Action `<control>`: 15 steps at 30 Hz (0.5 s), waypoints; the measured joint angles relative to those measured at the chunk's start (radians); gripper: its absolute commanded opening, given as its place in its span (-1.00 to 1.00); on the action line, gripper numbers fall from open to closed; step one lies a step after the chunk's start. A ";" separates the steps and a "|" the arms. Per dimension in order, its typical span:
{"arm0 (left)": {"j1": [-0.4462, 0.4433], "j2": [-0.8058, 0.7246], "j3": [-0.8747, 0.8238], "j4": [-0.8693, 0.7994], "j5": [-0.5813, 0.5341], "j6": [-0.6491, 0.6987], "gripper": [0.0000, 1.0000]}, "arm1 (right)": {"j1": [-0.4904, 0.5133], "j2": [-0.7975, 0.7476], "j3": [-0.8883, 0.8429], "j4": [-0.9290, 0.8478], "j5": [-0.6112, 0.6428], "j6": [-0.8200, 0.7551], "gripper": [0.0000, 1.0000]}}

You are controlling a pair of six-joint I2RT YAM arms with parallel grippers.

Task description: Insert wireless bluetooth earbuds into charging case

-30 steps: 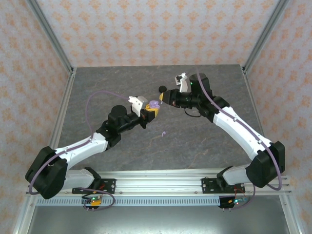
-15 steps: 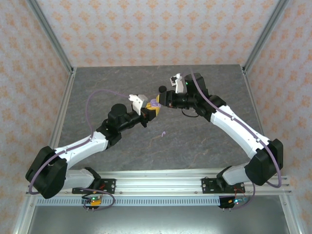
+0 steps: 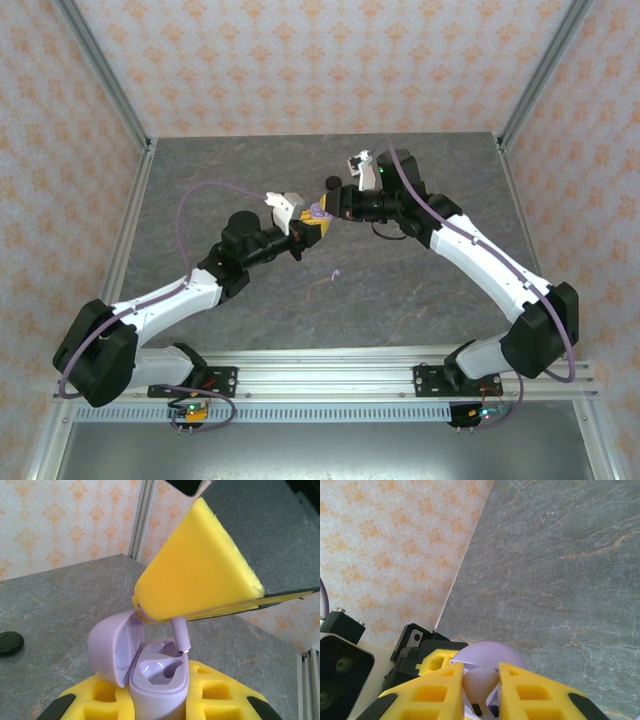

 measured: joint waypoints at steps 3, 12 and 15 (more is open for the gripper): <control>0.000 0.015 0.010 -0.003 0.000 -0.001 -0.86 | 0.000 0.001 0.000 0.000 0.011 0.000 -0.58; 0.000 0.040 0.026 -0.004 0.003 -0.019 -0.86 | 0.002 0.002 0.000 0.001 0.037 0.000 -0.58; 0.000 0.041 0.029 -0.005 0.003 -0.030 -0.86 | 0.002 0.002 0.000 0.000 0.042 0.000 -0.58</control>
